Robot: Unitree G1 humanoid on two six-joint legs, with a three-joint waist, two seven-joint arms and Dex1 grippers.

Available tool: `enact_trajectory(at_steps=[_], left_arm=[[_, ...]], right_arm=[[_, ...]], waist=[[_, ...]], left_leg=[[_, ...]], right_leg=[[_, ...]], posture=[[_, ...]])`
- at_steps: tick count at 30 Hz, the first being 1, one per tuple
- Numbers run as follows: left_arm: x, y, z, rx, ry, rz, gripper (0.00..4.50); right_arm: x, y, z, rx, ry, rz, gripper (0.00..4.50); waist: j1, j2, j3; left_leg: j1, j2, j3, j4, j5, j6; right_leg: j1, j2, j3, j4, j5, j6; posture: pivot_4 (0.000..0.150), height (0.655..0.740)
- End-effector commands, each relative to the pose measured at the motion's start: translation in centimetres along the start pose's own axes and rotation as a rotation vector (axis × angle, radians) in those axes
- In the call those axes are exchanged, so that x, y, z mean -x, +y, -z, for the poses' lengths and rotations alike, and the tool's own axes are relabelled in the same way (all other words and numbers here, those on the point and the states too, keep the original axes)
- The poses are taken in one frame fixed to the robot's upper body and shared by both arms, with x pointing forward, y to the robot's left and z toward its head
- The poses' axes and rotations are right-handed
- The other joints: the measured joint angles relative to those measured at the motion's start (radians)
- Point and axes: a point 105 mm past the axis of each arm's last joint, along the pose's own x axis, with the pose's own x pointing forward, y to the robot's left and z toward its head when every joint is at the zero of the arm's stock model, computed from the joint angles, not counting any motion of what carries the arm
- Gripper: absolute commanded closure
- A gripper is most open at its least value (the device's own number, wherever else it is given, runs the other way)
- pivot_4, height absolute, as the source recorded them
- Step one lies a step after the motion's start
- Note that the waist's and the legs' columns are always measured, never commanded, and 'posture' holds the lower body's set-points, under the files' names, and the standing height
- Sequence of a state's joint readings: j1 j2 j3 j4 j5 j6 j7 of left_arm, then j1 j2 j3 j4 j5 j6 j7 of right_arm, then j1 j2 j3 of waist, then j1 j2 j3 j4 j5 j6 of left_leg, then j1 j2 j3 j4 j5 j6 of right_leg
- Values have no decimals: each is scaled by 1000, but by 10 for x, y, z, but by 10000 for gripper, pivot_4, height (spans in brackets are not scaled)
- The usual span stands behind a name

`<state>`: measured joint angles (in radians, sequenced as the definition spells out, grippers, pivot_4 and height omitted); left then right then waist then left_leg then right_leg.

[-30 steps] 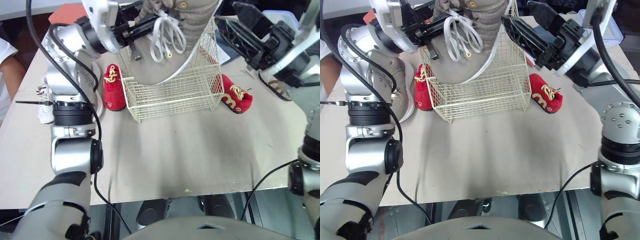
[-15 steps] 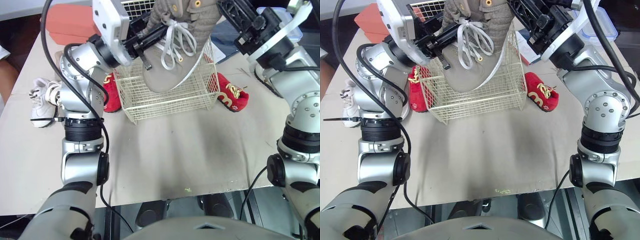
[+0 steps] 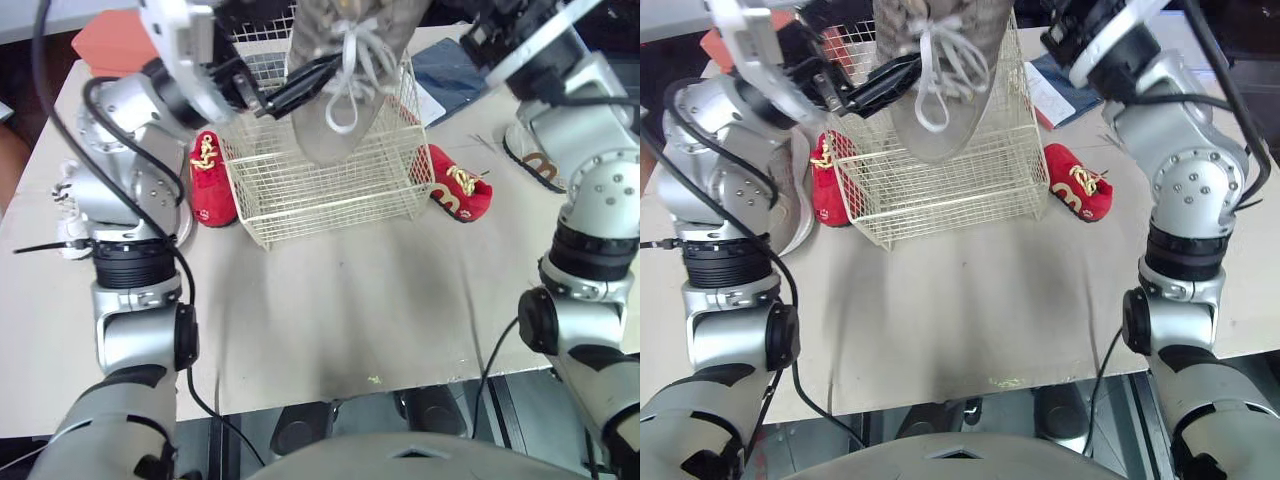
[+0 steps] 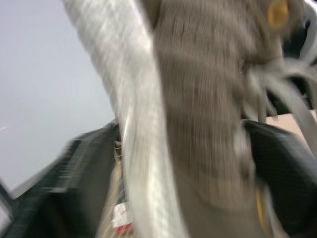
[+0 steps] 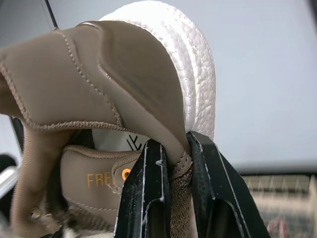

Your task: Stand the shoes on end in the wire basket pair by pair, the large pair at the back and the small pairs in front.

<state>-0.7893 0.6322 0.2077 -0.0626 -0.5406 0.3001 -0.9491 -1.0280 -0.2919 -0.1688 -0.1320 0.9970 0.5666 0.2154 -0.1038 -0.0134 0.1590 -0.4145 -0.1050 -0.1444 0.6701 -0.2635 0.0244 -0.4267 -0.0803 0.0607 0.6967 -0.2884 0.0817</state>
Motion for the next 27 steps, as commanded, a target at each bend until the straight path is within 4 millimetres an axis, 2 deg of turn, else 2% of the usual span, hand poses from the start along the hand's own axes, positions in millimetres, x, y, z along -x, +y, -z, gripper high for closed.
enact_trajectory(at_steps=[1, 5, 12, 17, 21, 24, 27], left_arm=[[21, -1, -20, 26, -10, 3, 250], [39, -10, -18, 101, 79, 20, 250], [57, -18, -20, 162, 185, -2, 250], [67, -12, -29, 182, 197, -70, 250], [74, -8, -40, 216, 162, -107, 250], [81, -13, -39, 250, 194, -101, 250], [88, -13, -34, 257, 237, -117, 250]], right_arm=[[-14, 10, -38, 95, -166, -68, 45000], [-28, 0, -44, 153, -216, -48, 45000], [-41, -13, -37, 304, -248, -37, 45000], [-45, -16, -15, 472, -193, -79, 45000], [-46, -19, -12, 530, -208, -82, 45000], [-48, -21, -13, 566, -218, -75, 45000], [-49, -21, 9, 701, -118, -133, 45000]], waist=[[-1, 0, 0], [-7, 0, 0], [-11, 0, 0], [-19, 0, 0], [-24, 0, 0], [-24, 0, 0], [-24, 0, 0]], left_leg=[[0, 0, 0, -1, 0, 0], [0, 0, 0, -1, 0, 0], [0, -2, 0, -1, 0, 0], [0, -2, 0, -1, 0, 0], [0, -2, 0, -1, 0, 0], [0, -2, 0, -1, 0, 0], [0, -2, 0, -1, 0, -1]], right_leg=[[0, 0, -1, 0, 0, 0], [-1, -3, -7, 0, 0, 0], [-1, -6, -11, 0, 0, 0], [-1, -6, -11, 0, 0, 0], [-2, -6, -11, 1, 0, 0], [-2, -6, -11, 0, 0, 0], [-2, -6, -11, 0, 0, 0]], posture=[[1500, 7400], [1500, 7400], [1500, 7400], [1500, 7400], [1500, 7400], [1500, 7400], [1500, 7400]])
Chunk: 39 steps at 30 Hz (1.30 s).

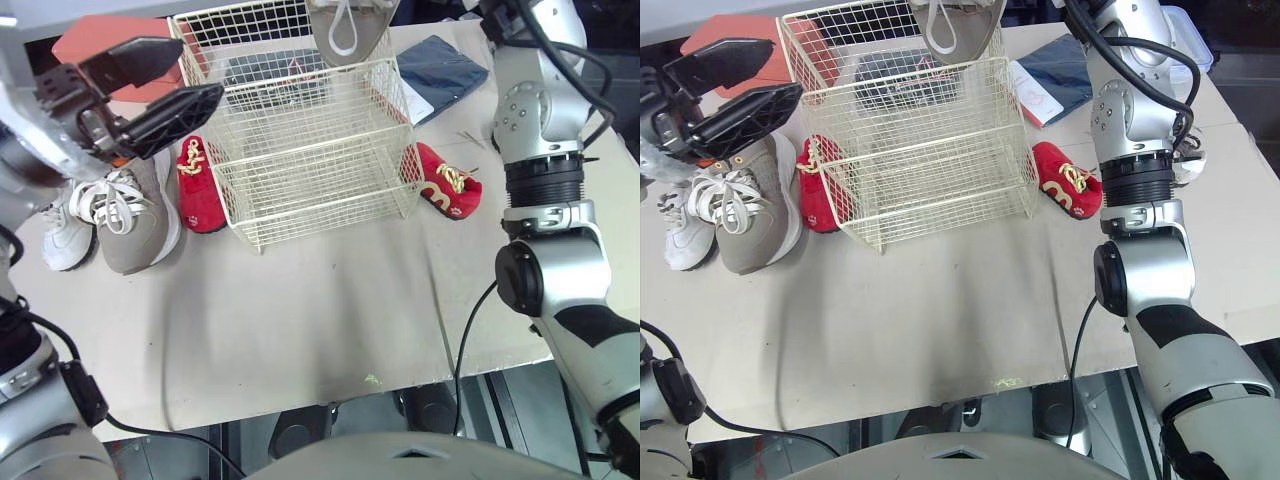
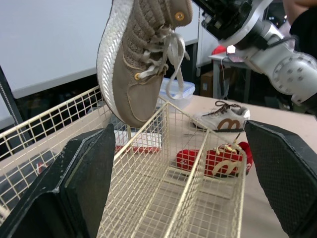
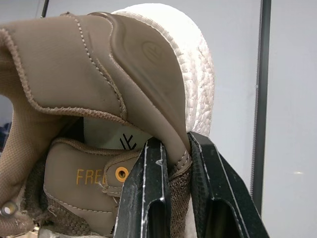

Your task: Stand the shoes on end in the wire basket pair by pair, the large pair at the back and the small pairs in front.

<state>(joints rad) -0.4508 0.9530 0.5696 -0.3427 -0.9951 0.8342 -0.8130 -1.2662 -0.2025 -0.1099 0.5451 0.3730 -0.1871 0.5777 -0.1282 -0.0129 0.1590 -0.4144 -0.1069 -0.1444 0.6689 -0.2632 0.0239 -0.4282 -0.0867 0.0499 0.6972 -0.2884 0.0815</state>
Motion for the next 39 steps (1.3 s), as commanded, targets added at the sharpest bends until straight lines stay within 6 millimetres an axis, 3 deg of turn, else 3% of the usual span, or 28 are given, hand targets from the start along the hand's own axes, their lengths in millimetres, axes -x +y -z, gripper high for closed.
enact_trajectory(at_steps=[1, 5, 8, 11, 14, 17, 21, 29, 34, 39], left_arm=[[8, -3, -7, -40, 12, -8, 250], [9, -3, -3, -40, 24, -10, 250], [8, -3, -2, -40, 29, -9, 250], [8, -3, 0, -41, 35, -7, 250], [7, -1, 2, -43, 40, -8, 250], [6, -1, 4, -44, 42, -4, 250], [4, 2, 7, -49, 49, -4, 250], [1, 4, 9, -59, 55, 4, 250], [0, 5, 10, -65, 61, 8, 250], [-2, 3, 11, -71, 60, 19, 250]], right_arm=[[-7, 15, -1, 175, 22, -123, 45000], [12, 31, 48, 220, 242, -243, 45000], [27, 32, 72, 187, 361, -248, 45000], [40, 33, 87, 174, 447, -250, 45000], [51, 16, 97, 201, 532, -147, 45000], [58, -1, 96, 219, 561, -43, 45000], [59, -15, 80, 298, 545, 42, 45000], [61, -26, 62, 410, 540, 179, 45000], [62, -17, 59, 385, 536, 198, 45000], [56, 10, 53, 304, 501, 112, 45000]], waist=[[1, 0, 0], [2, 0, -1], [9, -1, -1], [17, -1, -1], [16, -1, -1], [17, -1, -1], [31, -1, -1], [56, -1, -1], [56, -1, -1], [50, -1, -1]], left_leg=[[0, 0, 0, 0, 0, 0], [1, 0, 0, 0, 0, 0], [1, 0, -1, 0, 0, 0], [1, -1, -2, 1, 0, 0], [1, -1, -2, 1, 0, 0], [2, -1, -2, 0, 0, 0], [2, -1, -2, 0, 0, 0], [1, -2, -3, 1, 0, 0], [1, -2, -3, 1, 0, 0], [1, -2, -3, 0, 0, 0]], right_leg=[[0, 0, 0, 0, 0, 0], [1, 0, 0, 0, 0, 0], [2, 0, -1, 0, 0, 0], [3, 0, -3, -1, 0, 0], [3, -1, -3, -1, 0, 0], [4, -1, -3, -1, 0, 0], [4, -1, -3, -1, 0, 0], [4, -1, -4, -1, 0, 0], [4, -1, -4, -1, 0, 0], [4, -2, -4, -1, 0, 0]], posture=[[1500, 7400], [1500, 7400], [1500, 7400], [1500, 7400], [1500, 7400], [1500, 7400], [1500, 7400], [1500, 7400], [1500, 7400], [1500, 7400]])
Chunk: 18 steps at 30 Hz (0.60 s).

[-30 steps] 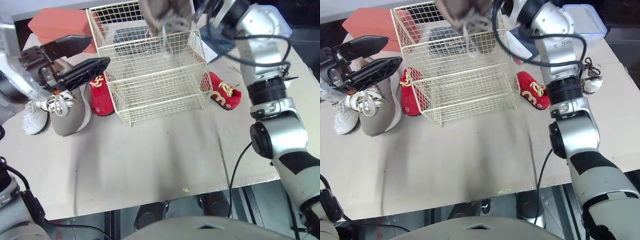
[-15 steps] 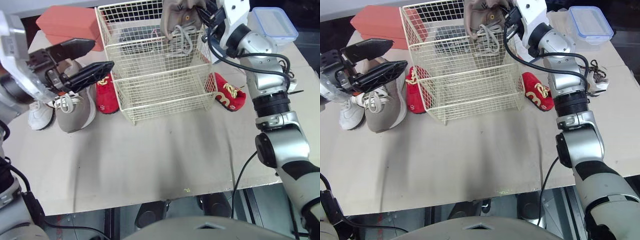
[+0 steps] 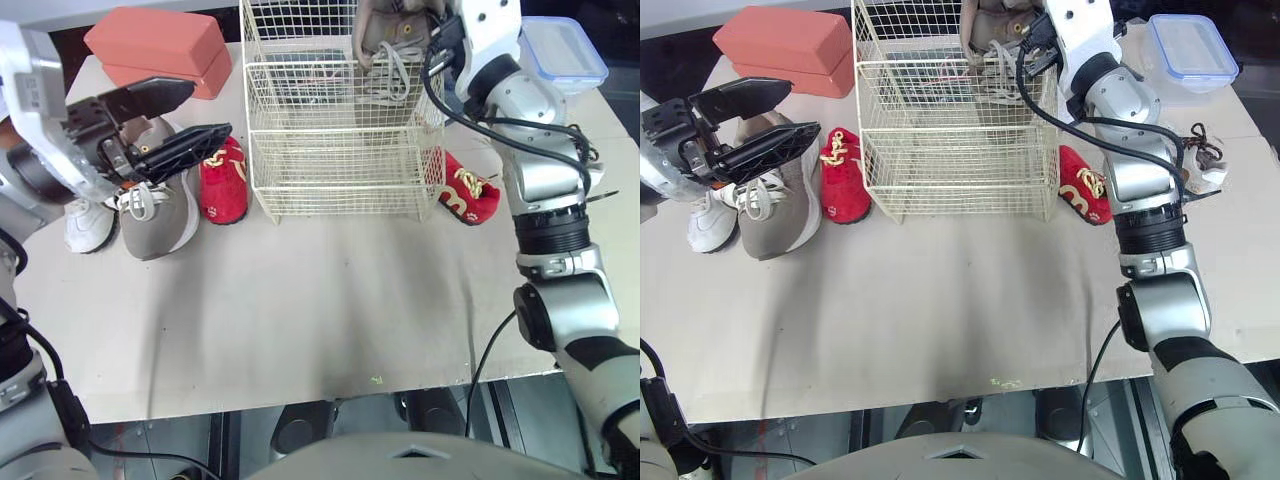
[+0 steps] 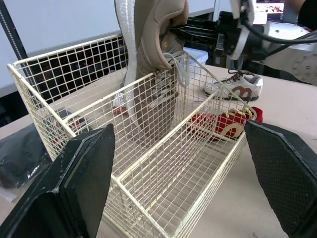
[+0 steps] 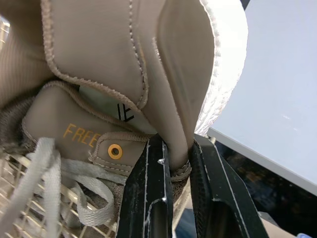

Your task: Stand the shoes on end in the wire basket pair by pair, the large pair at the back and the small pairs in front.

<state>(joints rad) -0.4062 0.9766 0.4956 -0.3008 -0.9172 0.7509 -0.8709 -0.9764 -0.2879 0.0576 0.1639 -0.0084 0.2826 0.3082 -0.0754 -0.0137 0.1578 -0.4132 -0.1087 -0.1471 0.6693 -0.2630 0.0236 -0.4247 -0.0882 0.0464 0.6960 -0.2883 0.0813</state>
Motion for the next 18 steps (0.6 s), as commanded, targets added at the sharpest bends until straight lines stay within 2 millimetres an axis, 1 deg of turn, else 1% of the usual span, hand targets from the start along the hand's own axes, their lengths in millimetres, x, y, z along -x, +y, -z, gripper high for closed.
enact_trajectory(at_steps=[1, 5, 6, 7, 8, 10, 11, 12, 13, 14, 15, 16, 18], left_arm=[[0, -2, -11, -58, -17, 9, 250], [-2, -1, -13, -70, -24, 9, 250], [-2, -1, -13, -72, -23, 11, 0], [-2, -1, -13, -73, -23, 11, 0], [-2, -1, -13, -74, -22, 12, 0], [-2, 0, -13, -76, -19, 13, 0], [-2, 0, -13, -77, -17, 14, 0], [-2, 1, -12, -78, -15, 13, 0], [-2, 2, -12, -81, -14, 10, 0], [-2, 2, -12, -82, -14, 8, 0], [-2, 3, -12, -83, -14, 5, 0], [-2, 3, -11, -84, -15, 3, 0], [3, 9, -8, -76, -14, -27, 0]], right_arm=[[3, 6, -25, -8, -83, -37, 45000], [3, 5, -20, -14, -71, -47, 45000], [4, 5, -19, -18, -68, -53, 38480], [4, 5, -18, -20, -67, -58, 36730], [5, 4, -18, -21, -67, -59, 33204], [6, 1, -18, -21, -69, -56, 24191], [7, -1, -18, -20, -70, -55, 18359], [8, -2, -18, -20, -72, -55, 14952], [10, -5, -19, -20, -80, -58, 9340], [13, -7, -21, -22, -88, -64, 6077], [16, -9, -23, -28, -94, -79, 1354], [19, -11, -24, -32, -98, -90, 571], [30, -13, -26, -57, -104, -147, 571]], waist=[[-6, 0, 0], [-19, 0, 0], [-21, 0, 0], [-22, 0, 0], [-23, 0, 0], [-23, 0, 0], [-23, 0, 0], [-23, 0, 0], [-22, 0, 0], [-21, 0, 0], [-21, 0, 0], [-20, 0, 0], [-19, 0, 0]], left_leg=[[0, 0, 0, 0, 0, 0], [0, 0, 0, 0, 0, 0], [0, 0, 0, 0, 0, 0], [0, 0, 0, 0, 0, 0], [0, 0, 0, 0, 0, 0], [0, 0, 0, 0, 0, 0], [0, 0, 0, 0, 0, 0], [0, 0, 0, 0, 0, 0], [0, 0, 0, 0, 0, 0], [0, 0, 0, 0, 0, 0], [0, 0, 0, 0, 0, 0], [0, 0, 0, 0, 0, 0], [0, 0, 0, 0, 0, 0]], right_leg=[[0, 0, 0, 0, 0, 0], [0, 0, 0, 0, 0, 0], [0, 0, 0, 0, 0, 0], [0, 0, 0, 0, 0, 0], [0, 0, 0, 0, 0, 0], [0, 0, 0, 0, 0, 0], [0, 0, 0, 0, 0, 0], [0, 0, 0, 0, 0, 0], [0, 0, 0, 0, 0, 0], [0, 0, 0, 0, 0, 0], [0, 0, 0, 0, 0, 0], [0, 0, 0, 0, 0, 0], [0, 0, 0, 0, 0, 0]], posture=[[1500, 7400], [1500, 7400], [1500, 7400], [1500, 7400], [1500, 7400], [1500, 7400], [1500, 7400], [1500, 7400], [1500, 7400], [1500, 7400], [1500, 7400], [1500, 7400], [1500, 7400]])
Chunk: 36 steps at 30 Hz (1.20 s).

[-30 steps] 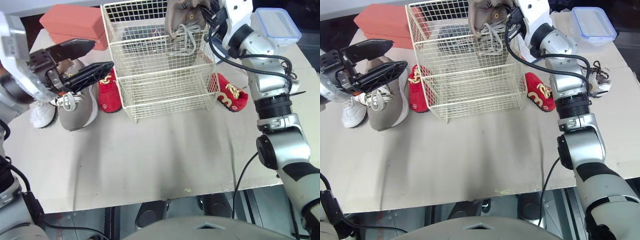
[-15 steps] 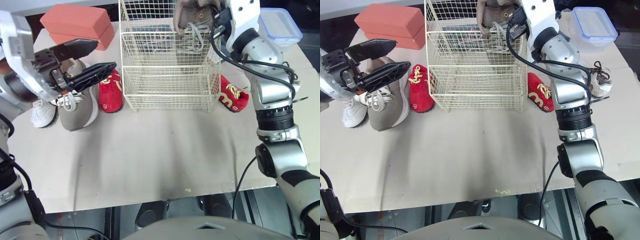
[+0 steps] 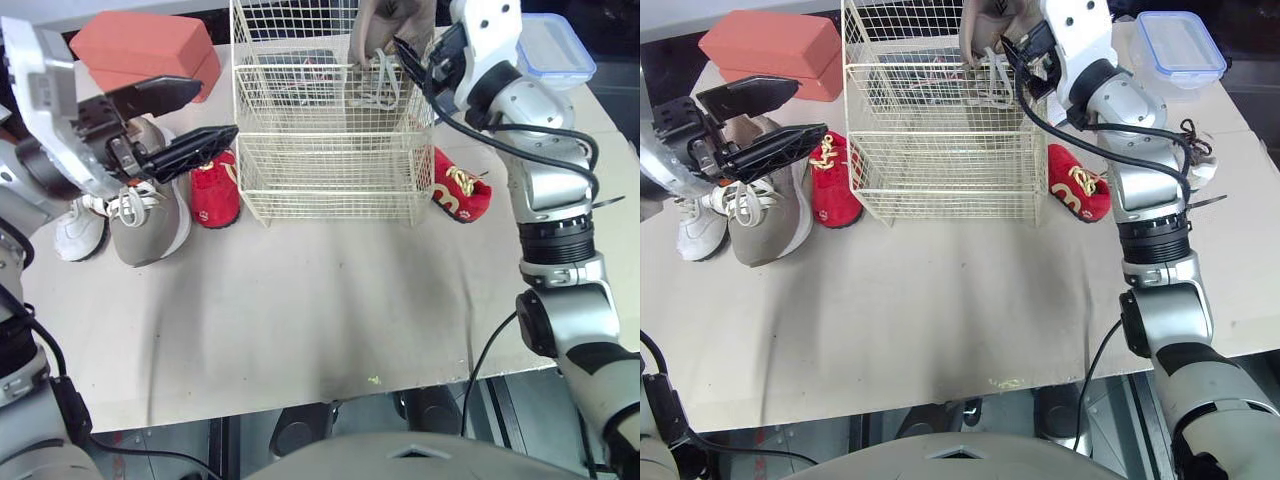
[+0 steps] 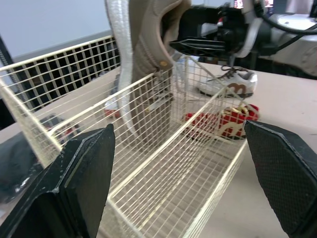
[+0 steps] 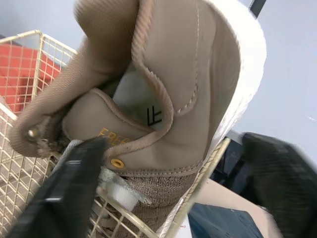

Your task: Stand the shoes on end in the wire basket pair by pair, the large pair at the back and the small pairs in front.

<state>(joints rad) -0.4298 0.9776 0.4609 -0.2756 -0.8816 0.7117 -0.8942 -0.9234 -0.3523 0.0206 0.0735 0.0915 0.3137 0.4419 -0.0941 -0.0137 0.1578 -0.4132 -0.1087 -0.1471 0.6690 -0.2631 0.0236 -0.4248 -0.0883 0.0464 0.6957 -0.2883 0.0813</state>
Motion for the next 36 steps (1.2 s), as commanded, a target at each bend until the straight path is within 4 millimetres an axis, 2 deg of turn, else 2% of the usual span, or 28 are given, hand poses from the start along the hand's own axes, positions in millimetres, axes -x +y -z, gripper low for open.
enact_trajectory(at_steps=[1, 5, 7, 10, 13, 16, 22, 27, 32, 36], left_arm=[[9, 9, -7, -47, -12, -55, 0], [22, 28, -1, -24, -55, -159, 0], [32, 42, 8, -19, -55, -241, 0], [62, 71, 29, 8, -22, -405, 0], [93, 97, 49, 17, 34, -567, 0], [112, 113, 63, 29, 73, -680, 0], [128, 126, 99, 157, 127, -784, 0], [133, 130, 127, 276, 164, -816, 0], [136, 137, 138, 339, 184, -855, 0], [136, 143, 137, 359, 160, -873, 0]], right_arm=[[18, -5, -26, -23, -84, -90, 571], [39, 7, -41, -135, -123, -262, 571], [51, 21, -50, -177, -145, -386, 571], [70, 53, -64, -229, -191, -603, 571], [78, 71, -64, -262, -193, -690, 571], [81, 81, -63, -273, -194, -734, 571], [78, 95, -58, -171, -166, -752, 571], [76, 99, -63, -93, -165, -753, 571], [72, 98, -63, -7, -109, -734, 571], [69, 100, -70, 6, -104, -734, 571]], waist=[[0, 0, 0], [-2, 0, 0], [-4, 0, 0], [-2, 1, 0], [1, 0, 0], [8, -2, -1], [26, -3, -2], [28, -4, -3], [25, -6, -4], [24, -6, -4]], left_leg=[[0, 0, 0, 0, 0, 0], [0, 0, 0, 0, 0, 0], [0, 0, 0, 0, 0, 0], [1, 1, 0, -1, 0, 0], [1, 1, 0, -1, 0, 0], [0, 0, 0, 0, 0, 0], [0, 0, 0, 0, 0, 0], [0, -1, -1, 1, 0, 0], [0, -1, -2, 1, 0, 0], [-1, -1, -2, 1, 0, 0]], right_leg=[[0, 0, 0, 0, 0, 0], [0, 0, 0, 0, 0, 0], [0, 0, 1, 0, 0, 0], [0, 0, 0, 0, 0, 0], [0, 0, 0, 0, 0, 0], [0, -1, 0, 0, 0, 0], [0, -1, -1, 1, 0, 0], [0, -2, -2, 1, 0, 0], [0, -2, -3, 1, 0, 0], [0, -2, -3, 1, 0, 0]], posture=[[1500, 7400], [1500, 7400], [1500, 7400], [1500, 7400], [1500, 7400], [1500, 7400], [1500, 7400], [1500, 7400], [1500, 7400], [1500, 7400]])
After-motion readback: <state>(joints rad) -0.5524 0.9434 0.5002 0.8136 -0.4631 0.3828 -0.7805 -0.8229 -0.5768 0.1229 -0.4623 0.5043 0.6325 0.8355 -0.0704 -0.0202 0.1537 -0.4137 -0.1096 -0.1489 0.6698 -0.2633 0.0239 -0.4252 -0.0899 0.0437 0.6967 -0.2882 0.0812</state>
